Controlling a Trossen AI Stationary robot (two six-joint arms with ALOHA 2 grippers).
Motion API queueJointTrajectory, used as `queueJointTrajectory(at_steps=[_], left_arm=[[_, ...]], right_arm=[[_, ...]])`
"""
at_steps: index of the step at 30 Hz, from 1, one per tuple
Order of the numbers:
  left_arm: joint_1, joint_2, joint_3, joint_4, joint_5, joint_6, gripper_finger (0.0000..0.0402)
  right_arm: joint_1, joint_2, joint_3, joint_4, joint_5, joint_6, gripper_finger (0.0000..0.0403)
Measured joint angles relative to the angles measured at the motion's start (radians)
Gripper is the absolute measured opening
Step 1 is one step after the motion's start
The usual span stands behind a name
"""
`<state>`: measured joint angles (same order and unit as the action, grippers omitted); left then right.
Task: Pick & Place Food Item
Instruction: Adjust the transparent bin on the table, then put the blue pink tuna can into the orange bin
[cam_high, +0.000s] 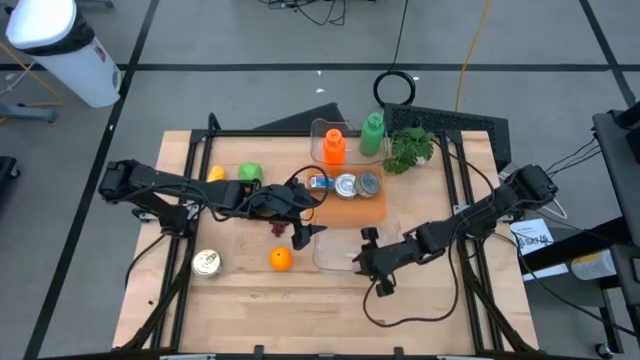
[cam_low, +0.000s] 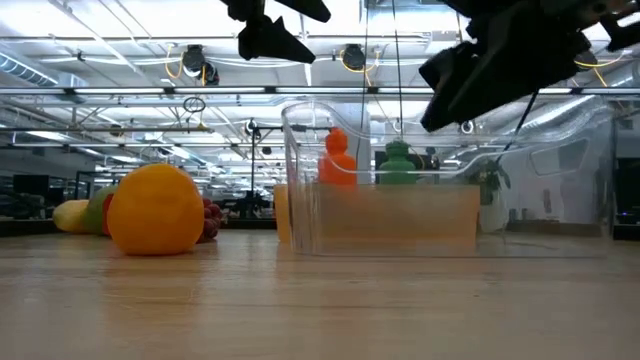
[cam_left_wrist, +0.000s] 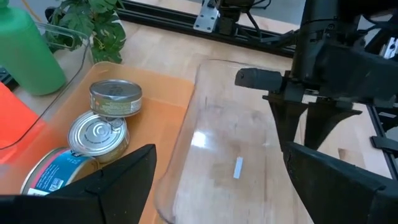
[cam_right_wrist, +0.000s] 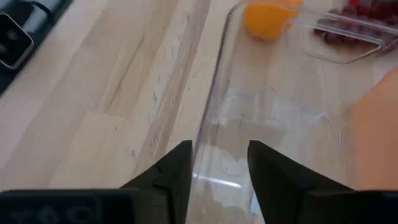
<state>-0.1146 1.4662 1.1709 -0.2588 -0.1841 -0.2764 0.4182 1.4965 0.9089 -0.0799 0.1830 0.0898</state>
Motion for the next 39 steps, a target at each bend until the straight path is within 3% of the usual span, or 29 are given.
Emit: queueJointTrajectory(at_steps=[6, 11, 16, 22, 27, 33, 39], left_arm=[[0.000, 0.000, 0.000, -0.002, 0.000, -0.008, 0.0361], [0.000, -0.001, 0.000, -0.065, 0.001, -0.024, 0.0361], [-0.003, -0.048, 0.001, -0.310, 0.042, -0.160, 0.0361], [-0.076, -0.076, 0.002, -0.790, 0.109, -0.508, 0.0360], [-0.224, -0.065, 0.002, -1.131, 0.139, -0.913, 0.0360], [-0.424, -0.062, 0.001, -1.161, 0.219, -1.339, 0.0360], [-0.572, -0.040, -0.060, -1.140, 0.176, -1.693, 0.0360]], right_arm=[[0.008, -0.092, 0.000, -0.044, -0.051, 0.003, 0.0169], [0.008, -0.220, 0.000, -0.156, -0.050, 0.048, 0.0168], [0.026, -0.321, 0.000, -0.260, -0.046, 0.123, 0.0159], [0.058, -0.378, -0.056, -0.244, 0.010, 0.089, 0.0160], [0.057, -0.389, -0.122, -0.174, 0.032, 0.080, 0.0156], [0.064, -0.389, -0.185, -0.106, 0.026, 0.074, 0.0151], [0.069, -0.389, -0.205, -0.103, 0.025, 0.072, 0.0151]])
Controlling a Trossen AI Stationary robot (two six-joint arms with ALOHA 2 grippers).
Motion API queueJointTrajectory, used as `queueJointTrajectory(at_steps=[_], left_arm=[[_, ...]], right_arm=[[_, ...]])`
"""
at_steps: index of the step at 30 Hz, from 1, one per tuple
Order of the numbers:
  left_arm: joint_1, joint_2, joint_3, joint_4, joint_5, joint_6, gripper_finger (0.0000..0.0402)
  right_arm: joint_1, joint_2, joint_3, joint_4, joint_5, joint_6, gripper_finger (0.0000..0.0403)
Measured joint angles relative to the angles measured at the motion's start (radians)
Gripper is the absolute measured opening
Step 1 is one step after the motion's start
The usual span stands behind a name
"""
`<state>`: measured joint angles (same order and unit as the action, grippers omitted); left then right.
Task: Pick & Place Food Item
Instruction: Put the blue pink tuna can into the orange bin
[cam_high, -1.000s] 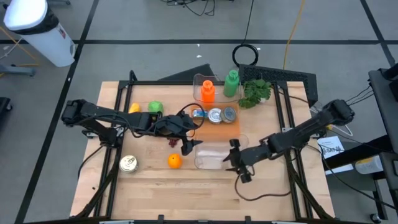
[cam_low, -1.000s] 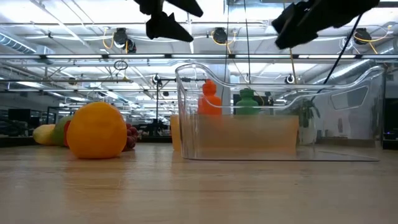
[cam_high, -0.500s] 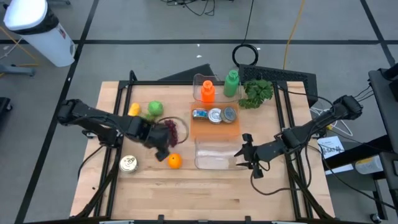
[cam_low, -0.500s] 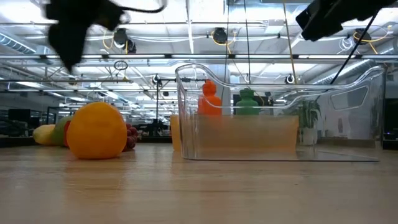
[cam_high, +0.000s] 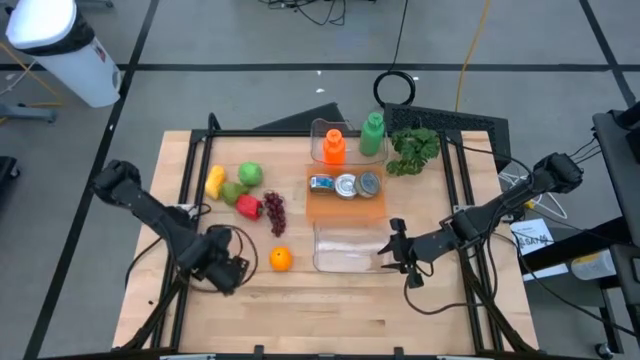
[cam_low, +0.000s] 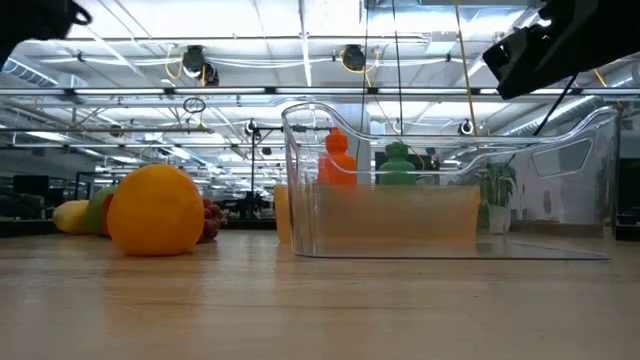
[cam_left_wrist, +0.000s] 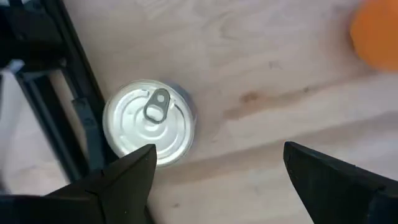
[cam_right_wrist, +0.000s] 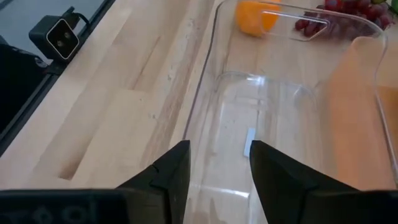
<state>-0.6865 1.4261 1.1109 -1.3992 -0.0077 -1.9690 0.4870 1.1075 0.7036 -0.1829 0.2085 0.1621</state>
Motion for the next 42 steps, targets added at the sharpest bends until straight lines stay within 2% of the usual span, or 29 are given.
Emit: queueJointTrajectory(at_steps=[6, 10, 14, 17, 22, 24, 29, 31, 35, 42], left_arm=[[-0.085, 0.001, -0.160, 0.175, 0.004, -0.209, 0.0360], [-0.096, 0.001, -0.271, 0.393, -0.036, -0.241, 0.0360], [-0.093, -0.010, -0.331, 0.575, -0.095, -0.205, 0.0360], [-0.073, 0.006, -0.337, 0.617, -0.132, -0.179, 0.0360], [-0.022, 0.002, -0.344, 0.691, -0.273, -0.003, 0.0360], [0.003, 0.000, -0.341, 0.712, -0.292, 0.067, 0.0360], [0.082, 0.018, -0.344, 0.721, -0.278, 0.202, 0.0360], [0.111, 0.014, -0.341, 0.709, -0.247, 0.205, 0.0360], [0.124, -0.007, -0.294, 0.527, -0.196, 0.130, 0.0360], [0.085, -0.007, -0.139, 0.249, -0.204, 0.019, 0.0360]], right_arm=[[0.000, -0.001, -0.029, 0.061, -0.029, -0.043, 0.0150], [0.000, -0.001, -0.041, 0.079, -0.055, -0.052, 0.0150], [0.000, -0.001, -0.048, 0.102, -0.055, -0.069, 0.0150], [0.000, -0.001, -0.048, 0.105, -0.055, -0.070, 0.0150], [0.000, -0.007, -0.048, 0.109, -0.053, -0.070, 0.0150], [0.000, -0.010, -0.048, 0.110, -0.053, -0.070, 0.0150], [0.000, -0.015, -0.048, 0.122, -0.053, -0.073, 0.0150], [-0.001, -0.016, -0.048, 0.134, -0.053, -0.073, 0.0150], [-0.001, -0.017, -0.048, 0.134, -0.053, -0.073, 0.0150], [-0.001, -0.017, -0.048, 0.140, -0.053, -0.078, 0.0150]])
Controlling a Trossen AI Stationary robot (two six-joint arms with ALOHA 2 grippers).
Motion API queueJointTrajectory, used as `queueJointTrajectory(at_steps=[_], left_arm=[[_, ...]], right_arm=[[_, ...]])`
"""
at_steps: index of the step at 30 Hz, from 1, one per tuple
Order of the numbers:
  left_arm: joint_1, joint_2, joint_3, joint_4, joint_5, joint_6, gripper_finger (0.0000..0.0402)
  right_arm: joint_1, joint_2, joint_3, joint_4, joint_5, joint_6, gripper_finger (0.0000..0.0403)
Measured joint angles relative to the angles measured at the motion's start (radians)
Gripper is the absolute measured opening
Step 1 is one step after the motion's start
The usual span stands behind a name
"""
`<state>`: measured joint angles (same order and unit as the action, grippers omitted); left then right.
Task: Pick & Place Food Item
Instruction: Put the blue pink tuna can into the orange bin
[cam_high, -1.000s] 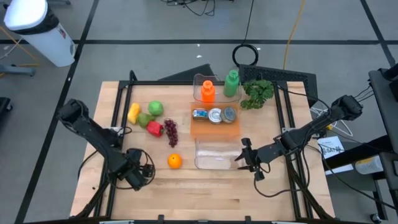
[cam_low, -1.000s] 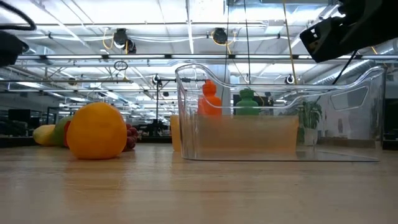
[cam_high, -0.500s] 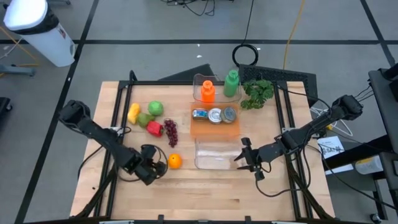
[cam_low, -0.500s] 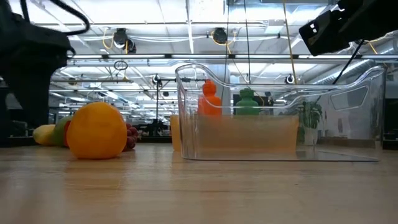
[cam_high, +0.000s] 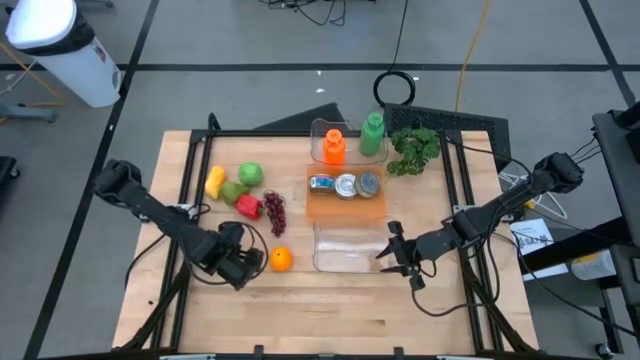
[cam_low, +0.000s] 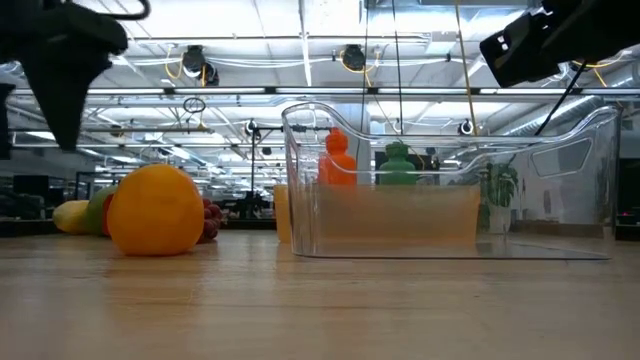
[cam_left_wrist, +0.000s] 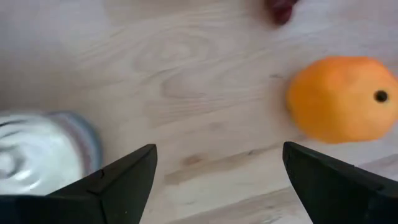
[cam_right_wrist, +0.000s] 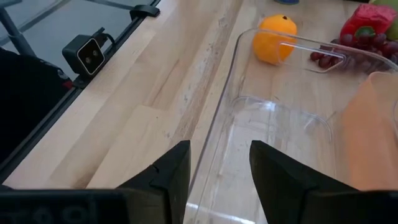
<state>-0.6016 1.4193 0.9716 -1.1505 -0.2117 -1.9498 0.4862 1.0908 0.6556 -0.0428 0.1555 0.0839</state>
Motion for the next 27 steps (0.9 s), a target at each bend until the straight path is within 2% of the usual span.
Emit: queueJointTrajectory(at_steps=[4, 8, 14, 20, 24, 27], left_arm=[[-0.029, 0.002, -0.017, -0.055, 0.091, -0.102, 0.0360], [-0.061, 0.003, -0.091, -0.027, 0.165, -0.203, 0.0360], [-0.074, 0.003, -0.193, 0.201, 0.132, -0.202, 0.0360], [-0.060, 0.003, -0.241, 0.269, 0.133, -0.148, 0.0360], [-0.051, -0.001, -0.170, 0.114, 0.040, -0.158, 0.0360], [-0.038, -0.002, -0.102, 0.008, 0.033, -0.124, 0.0360]], right_arm=[[0.000, 0.000, 0.000, 0.013, 0.000, -0.016, 0.0150], [0.000, 0.000, 0.000, 0.015, 0.000, -0.018, 0.0150], [0.000, 0.000, 0.000, 0.014, 0.000, -0.018, 0.0150], [0.000, 0.000, 0.000, 0.014, 0.000, -0.018, 0.0150], [0.000, 0.000, 0.000, 0.014, 0.000, -0.018, 0.0150], [0.000, 0.000, 0.000, 0.014, 0.000, -0.019, 0.0150]])
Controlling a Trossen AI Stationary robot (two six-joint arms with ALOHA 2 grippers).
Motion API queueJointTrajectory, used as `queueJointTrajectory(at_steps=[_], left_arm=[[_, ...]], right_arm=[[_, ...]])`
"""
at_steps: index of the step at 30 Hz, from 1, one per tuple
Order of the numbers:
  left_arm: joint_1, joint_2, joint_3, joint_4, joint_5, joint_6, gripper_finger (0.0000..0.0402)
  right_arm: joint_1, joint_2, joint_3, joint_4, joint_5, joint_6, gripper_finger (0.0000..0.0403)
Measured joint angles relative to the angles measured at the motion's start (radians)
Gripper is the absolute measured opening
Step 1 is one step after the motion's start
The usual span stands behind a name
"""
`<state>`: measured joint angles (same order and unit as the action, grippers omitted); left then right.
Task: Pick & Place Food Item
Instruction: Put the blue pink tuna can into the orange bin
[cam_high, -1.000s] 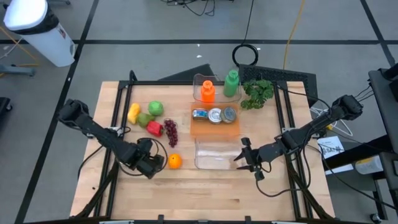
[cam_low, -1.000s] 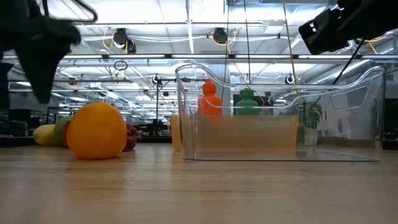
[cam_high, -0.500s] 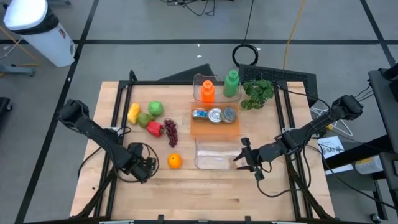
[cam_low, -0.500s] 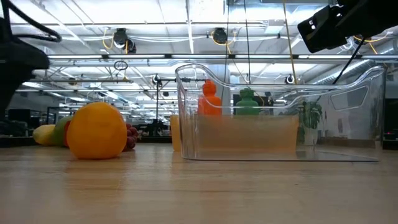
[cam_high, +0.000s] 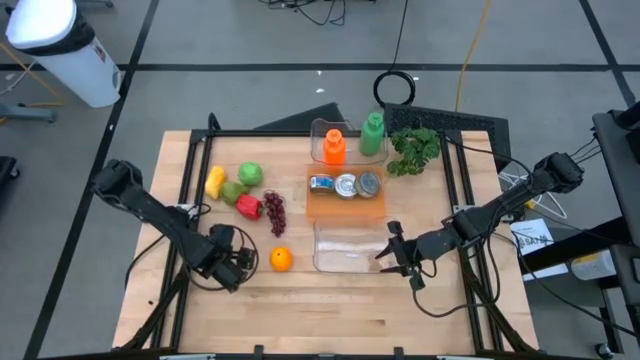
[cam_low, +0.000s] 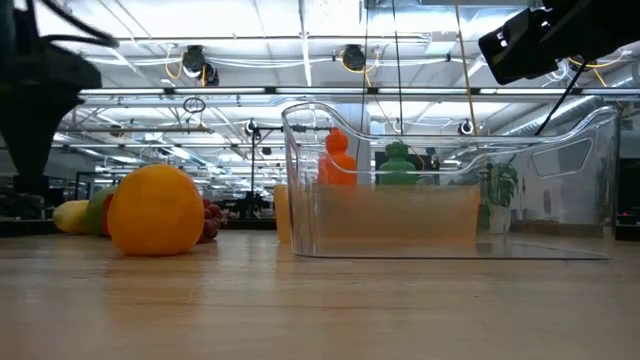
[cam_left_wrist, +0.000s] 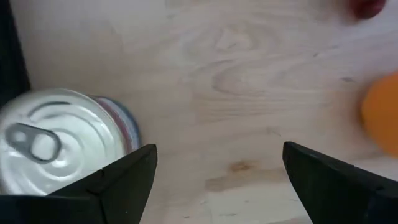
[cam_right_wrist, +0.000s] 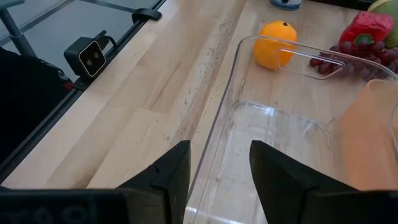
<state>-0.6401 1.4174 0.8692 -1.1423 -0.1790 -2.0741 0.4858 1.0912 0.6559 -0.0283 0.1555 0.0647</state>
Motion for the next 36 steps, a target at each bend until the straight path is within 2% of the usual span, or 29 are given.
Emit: queueJointTrajectory(at_steps=[6, 10, 12, 14, 20, 23, 26, 30, 33, 36], left_arm=[[0.006, 0.000, 0.004, -0.068, 0.099, -0.031, 0.0360], [-0.012, 0.003, -0.041, -0.044, 0.191, -0.089, 0.0360], [-0.014, 0.009, -0.070, 0.022, 0.194, -0.091, 0.0360], [-0.012, 0.008, -0.090, 0.102, 0.155, -0.066, 0.0360], [0.002, 0.005, -0.093, 0.209, 0.050, -0.003, 0.0361], [0.020, 0.005, -0.094, 0.262, -0.039, 0.047, 0.0361], [0.040, 0.008, -0.096, 0.360, -0.145, 0.130, 0.0361], [0.079, 0.009, -0.098, 0.483, -0.212, 0.297, 0.0360], [0.103, -0.001, -0.085, 0.489, -0.215, 0.350, 0.0360], [0.106, -0.037, -0.039, 0.411, -0.226, 0.372, 0.0360]], right_arm=[[0.000, 0.000, 0.000, 0.001, 0.000, -0.002, 0.0150], [0.000, 0.000, 0.000, 0.001, 0.000, -0.002, 0.0150], [0.000, 0.000, 0.000, -0.001, 0.000, -0.002, 0.0150], [0.000, 0.000, 0.000, -0.002, 0.000, -0.002, 0.0150], [0.000, 0.001, 0.000, -0.006, 0.000, -0.002, 0.0150], [0.000, 0.001, 0.000, -0.006, 0.000, -0.002, 0.0150], [-0.001, 0.000, 0.000, -0.006, 0.000, -0.002, 0.0150], [-0.001, 0.000, 0.000, -0.005, 0.000, -0.002, 0.0150], [0.000, 0.000, 0.000, -0.005, 0.000, -0.001, 0.0150], [0.000, 0.000, 0.000, -0.005, 0.000, 0.000, 0.0150]])
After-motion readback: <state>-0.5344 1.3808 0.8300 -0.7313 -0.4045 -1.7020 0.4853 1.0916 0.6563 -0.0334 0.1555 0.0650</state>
